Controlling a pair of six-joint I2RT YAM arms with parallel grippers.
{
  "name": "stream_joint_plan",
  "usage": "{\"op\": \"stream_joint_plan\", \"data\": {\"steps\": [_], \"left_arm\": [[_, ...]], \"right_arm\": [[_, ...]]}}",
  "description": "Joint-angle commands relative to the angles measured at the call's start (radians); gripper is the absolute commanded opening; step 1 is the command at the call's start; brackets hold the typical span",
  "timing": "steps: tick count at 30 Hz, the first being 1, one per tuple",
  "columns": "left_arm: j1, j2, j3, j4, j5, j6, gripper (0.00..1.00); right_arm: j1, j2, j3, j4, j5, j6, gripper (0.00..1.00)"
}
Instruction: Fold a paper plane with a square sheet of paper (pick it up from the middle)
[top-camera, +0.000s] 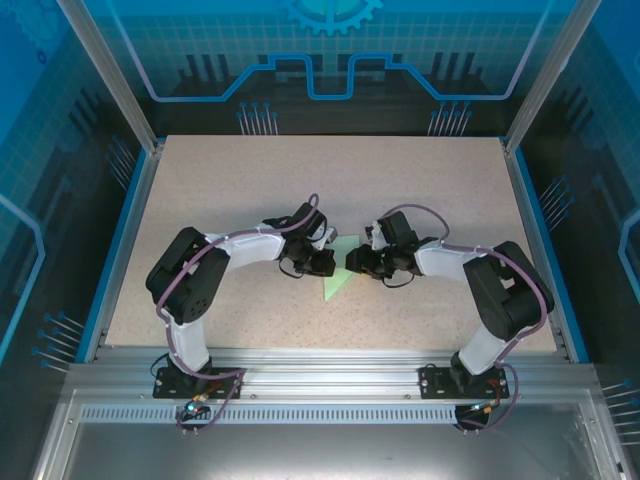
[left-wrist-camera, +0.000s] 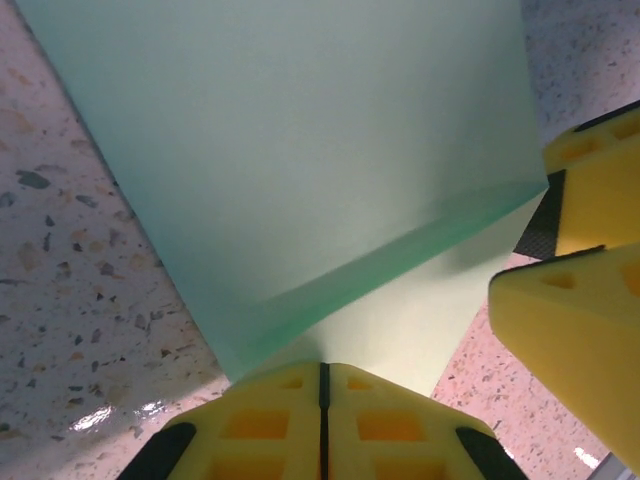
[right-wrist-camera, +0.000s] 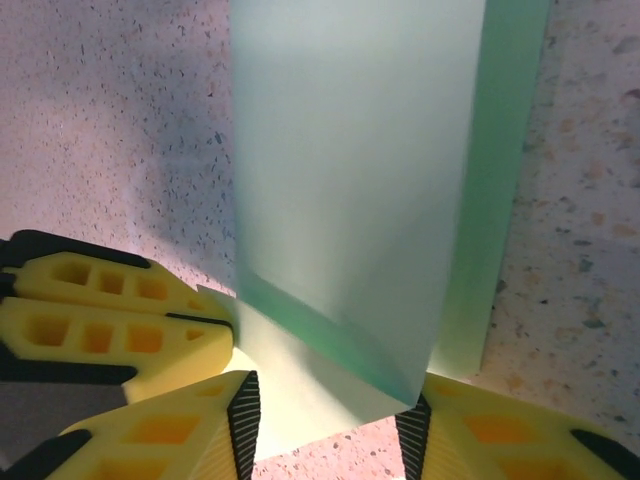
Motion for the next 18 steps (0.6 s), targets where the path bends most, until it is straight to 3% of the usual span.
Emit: {"op": "stream_joint_plan", "data": {"steps": [1,13,18], "left_arm": [[0.01,0.02,-0.015,0.005,-0.004,0.009,0.1],[0.01,0.005,-0.02,0.016,0.007,-0.005,0.12],[0.01,-0.039,-0.043,0.026,0.007,-0.014,0.2]], "right_arm": [[0.023,0.018,0.033,0.003,-0.041,-0.013,0.42],[0.043,0.081,0.136,-0.13,-0.032,-0.109,0.29],[0.057,0.085,0.165,-0.18,0.009,-0.109,0.21]]}}
